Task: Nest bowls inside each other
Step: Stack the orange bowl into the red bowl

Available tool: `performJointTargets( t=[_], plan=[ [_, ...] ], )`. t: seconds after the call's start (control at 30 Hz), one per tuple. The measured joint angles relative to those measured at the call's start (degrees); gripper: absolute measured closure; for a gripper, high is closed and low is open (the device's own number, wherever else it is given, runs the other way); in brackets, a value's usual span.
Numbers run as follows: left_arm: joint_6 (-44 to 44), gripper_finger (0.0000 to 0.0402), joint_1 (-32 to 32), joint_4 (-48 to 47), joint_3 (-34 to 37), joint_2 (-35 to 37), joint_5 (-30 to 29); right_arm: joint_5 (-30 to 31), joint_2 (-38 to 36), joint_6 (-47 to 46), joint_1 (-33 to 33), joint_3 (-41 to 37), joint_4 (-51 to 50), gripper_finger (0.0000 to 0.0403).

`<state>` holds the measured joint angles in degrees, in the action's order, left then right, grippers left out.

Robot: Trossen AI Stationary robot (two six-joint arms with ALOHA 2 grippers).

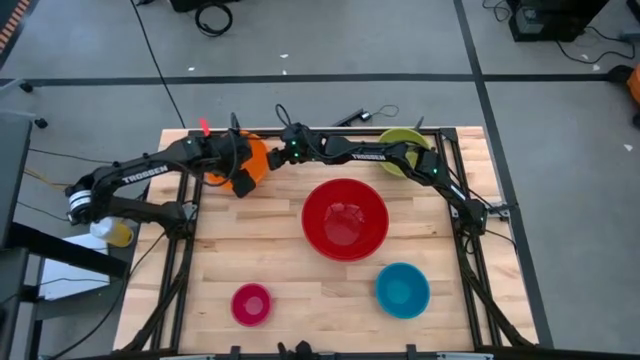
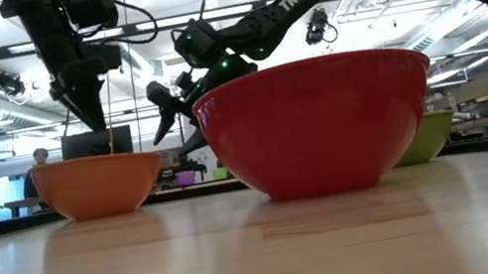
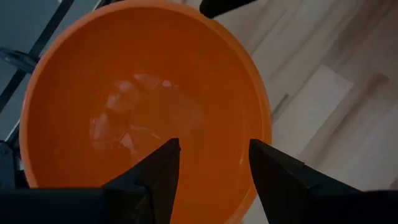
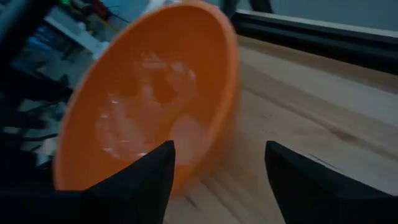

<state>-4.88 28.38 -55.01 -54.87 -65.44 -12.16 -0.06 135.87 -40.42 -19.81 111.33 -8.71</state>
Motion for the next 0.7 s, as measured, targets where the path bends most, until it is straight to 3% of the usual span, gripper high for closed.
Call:
performJointTargets(
  t=[0.13,0.37,0.53,0.7],
  plan=[
    [-1.73,0.0208,0.00,1.68,0.00,-3.10,0.00,-1.84,0.00,-0.39,0.07,0.00,1.19,0.0152],
    [-2.32,0.0208,-1.68,4.49,0.00,-9.16,0.50,0.90,0.00,-3.48,0.08,0.00,-2.84,0.0165],
    [-2.67,0.0208,-3.73,9.10,0.00,-10.89,9.93,1.04,0.00,-3.46,0.13,0.00,-4.03,0.0166],
    [-3.64,0.0208,-6.63,14.09,0.00,-11.12,12.01,1.05,0.00,-3.53,0.13,0.00,-5.32,0.0166]
  ],
)
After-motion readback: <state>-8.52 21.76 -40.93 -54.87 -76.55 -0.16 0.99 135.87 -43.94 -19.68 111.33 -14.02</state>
